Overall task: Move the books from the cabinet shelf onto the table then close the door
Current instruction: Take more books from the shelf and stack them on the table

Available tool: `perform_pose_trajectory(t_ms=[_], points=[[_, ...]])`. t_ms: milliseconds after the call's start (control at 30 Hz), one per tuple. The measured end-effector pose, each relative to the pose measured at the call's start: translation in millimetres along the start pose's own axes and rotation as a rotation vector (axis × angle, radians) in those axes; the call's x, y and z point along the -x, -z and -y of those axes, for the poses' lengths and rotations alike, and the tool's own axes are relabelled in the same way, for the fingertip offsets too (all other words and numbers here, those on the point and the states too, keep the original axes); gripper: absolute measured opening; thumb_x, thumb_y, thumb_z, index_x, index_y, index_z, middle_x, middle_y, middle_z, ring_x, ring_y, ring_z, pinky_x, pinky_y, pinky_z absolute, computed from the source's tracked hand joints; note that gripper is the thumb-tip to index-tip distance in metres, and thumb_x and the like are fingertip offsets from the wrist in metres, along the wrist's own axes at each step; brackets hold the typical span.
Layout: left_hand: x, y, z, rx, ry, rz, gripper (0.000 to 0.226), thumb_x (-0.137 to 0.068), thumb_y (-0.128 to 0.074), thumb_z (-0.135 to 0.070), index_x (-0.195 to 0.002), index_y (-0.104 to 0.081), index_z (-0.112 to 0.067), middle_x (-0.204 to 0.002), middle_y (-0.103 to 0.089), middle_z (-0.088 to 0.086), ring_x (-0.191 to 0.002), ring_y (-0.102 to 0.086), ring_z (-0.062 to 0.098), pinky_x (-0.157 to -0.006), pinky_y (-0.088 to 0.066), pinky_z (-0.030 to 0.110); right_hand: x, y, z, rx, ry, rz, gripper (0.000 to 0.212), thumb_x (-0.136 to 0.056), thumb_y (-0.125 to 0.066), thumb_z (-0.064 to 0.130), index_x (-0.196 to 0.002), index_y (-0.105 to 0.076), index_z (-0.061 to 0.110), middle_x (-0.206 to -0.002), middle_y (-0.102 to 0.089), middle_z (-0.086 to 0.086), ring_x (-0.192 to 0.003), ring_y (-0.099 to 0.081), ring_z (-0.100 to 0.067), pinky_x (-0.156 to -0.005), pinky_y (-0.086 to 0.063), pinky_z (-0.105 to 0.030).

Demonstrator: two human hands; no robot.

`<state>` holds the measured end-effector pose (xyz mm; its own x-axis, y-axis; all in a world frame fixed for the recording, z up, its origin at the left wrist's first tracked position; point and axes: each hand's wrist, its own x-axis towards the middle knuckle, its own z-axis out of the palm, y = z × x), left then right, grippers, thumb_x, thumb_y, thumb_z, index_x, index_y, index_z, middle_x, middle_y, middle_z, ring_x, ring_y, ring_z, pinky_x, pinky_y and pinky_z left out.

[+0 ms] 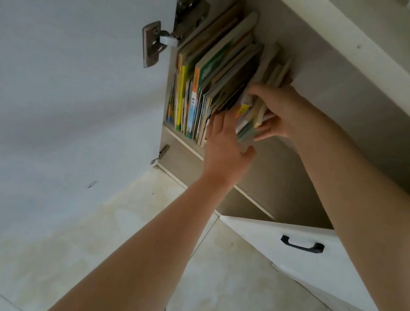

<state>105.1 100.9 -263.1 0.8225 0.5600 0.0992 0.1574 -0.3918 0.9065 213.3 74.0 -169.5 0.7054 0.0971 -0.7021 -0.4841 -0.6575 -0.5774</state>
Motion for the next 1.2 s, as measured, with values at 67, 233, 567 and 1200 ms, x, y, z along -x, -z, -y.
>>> perform_pose_trajectory(t_ms=[67,233,567,1200], points=[[9.8,-6.6,-0.1,0.027,-0.013,0.072,0.079,-0.072,-0.072,-0.009,-0.142,-0.037,-0.017,-0.136,-0.046,0.005,-0.126,-0.044,0.022,-0.102,-0.045,0.039,1.2,8.4,-8.8,-0.001,0.004,-0.059,0.031,-0.074,-0.063,0.022,-0.102,-0.062,0.008,-0.085,-0.071,-0.017,-0.079,-0.07,-0.035,-0.077,-0.054,-0.061],[11.4,-27.0,27.5,-0.027,0.031,0.128,0.088,-0.075,-0.07,-0.004,-0.148,-0.025,-0.022,-0.147,-0.038,0.005,-0.132,-0.044,0.028,-0.095,-0.052,0.05,-3.2,11.4,-17.8,-0.04,0.002,-0.123,0.06,-0.066,-0.072,0.033,-0.119,-0.054,0.01,-0.099,-0.067,-0.018,-0.079,-0.07,-0.038,-0.075,-0.054,-0.061],[-4.7,-61.8,50.2,-0.065,-0.015,-0.081,0.068,-0.077,-0.074,-0.014,-0.137,-0.041,-0.014,-0.128,-0.056,0.011,-0.114,-0.057,0.031,-0.087,-0.055,0.045,-24.1,1.0,-35.6,-0.081,0.203,-0.312,0.065,-0.065,-0.074,0.033,-0.121,-0.046,0.017,-0.113,-0.061,-0.012,-0.089,-0.066,-0.031,-0.058,-0.059,-0.039],[98.2,1.4,55.0,0.043,0.0,-0.024,0.074,-0.075,-0.079,-0.014,-0.132,-0.038,-0.037,-0.125,-0.06,-0.003,-0.108,-0.06,0.01,-0.086,-0.054,0.028,82.7,-49.1,-108.9,-0.181,0.147,-0.298,0.064,-0.077,-0.075,0.026,-0.121,-0.03,0.017,-0.094,-0.053,0.003,-0.073,-0.056,-0.005,-0.047,-0.045,-0.011]])
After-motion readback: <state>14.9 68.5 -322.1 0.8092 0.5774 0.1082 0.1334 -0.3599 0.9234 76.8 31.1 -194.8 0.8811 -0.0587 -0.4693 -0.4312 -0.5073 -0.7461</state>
